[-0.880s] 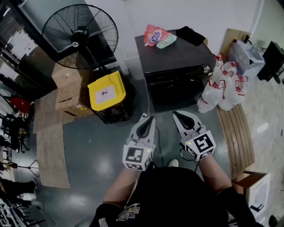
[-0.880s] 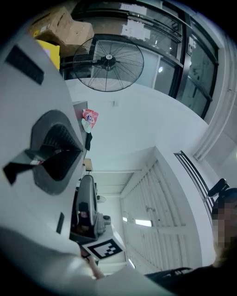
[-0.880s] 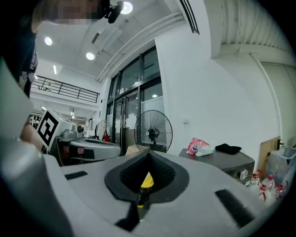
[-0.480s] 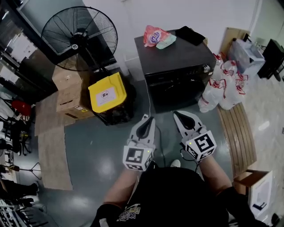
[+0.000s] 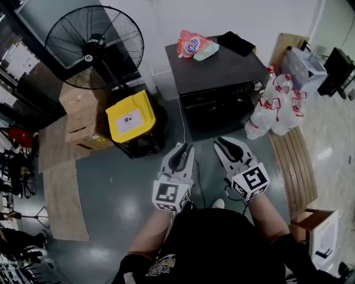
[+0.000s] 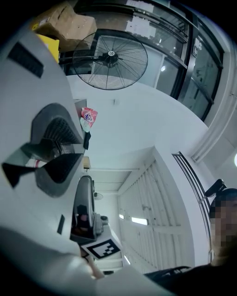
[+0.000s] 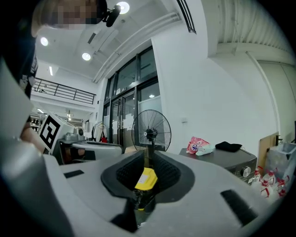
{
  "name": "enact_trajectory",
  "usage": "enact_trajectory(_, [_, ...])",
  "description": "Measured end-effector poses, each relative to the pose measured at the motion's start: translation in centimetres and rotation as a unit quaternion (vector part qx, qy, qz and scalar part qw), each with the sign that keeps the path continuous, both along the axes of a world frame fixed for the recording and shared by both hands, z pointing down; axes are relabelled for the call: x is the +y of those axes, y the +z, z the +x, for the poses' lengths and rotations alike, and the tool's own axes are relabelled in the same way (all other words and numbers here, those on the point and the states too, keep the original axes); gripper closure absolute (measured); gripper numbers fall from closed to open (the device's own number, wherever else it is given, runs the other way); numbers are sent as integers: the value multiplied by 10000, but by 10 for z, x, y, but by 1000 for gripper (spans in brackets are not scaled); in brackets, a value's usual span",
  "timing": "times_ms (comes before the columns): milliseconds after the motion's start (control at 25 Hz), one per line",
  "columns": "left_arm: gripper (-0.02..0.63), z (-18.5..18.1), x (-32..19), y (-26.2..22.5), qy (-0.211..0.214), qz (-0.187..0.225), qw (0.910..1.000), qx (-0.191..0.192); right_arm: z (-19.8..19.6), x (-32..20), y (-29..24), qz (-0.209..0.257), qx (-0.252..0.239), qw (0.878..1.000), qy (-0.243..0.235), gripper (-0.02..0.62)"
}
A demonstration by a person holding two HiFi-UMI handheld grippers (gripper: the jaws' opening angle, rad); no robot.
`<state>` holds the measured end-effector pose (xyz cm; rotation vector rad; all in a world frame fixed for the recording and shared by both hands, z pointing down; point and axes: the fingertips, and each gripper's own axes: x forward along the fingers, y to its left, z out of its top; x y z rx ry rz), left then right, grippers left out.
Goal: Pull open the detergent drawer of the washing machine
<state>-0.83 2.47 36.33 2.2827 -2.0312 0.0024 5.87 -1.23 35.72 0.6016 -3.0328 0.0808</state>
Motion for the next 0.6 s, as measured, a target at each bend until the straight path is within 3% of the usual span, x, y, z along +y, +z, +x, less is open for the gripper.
enact_trajectory(240, [442, -22, -10, 1, 205, 43, 9998, 64, -22, -13, 1, -304, -143, 9993, 151, 465])
enact_trajectory(600, [373, -64, -26, 5, 538, 67, 9985, -25, -65, -39, 8, -765, -417, 9951, 470, 359])
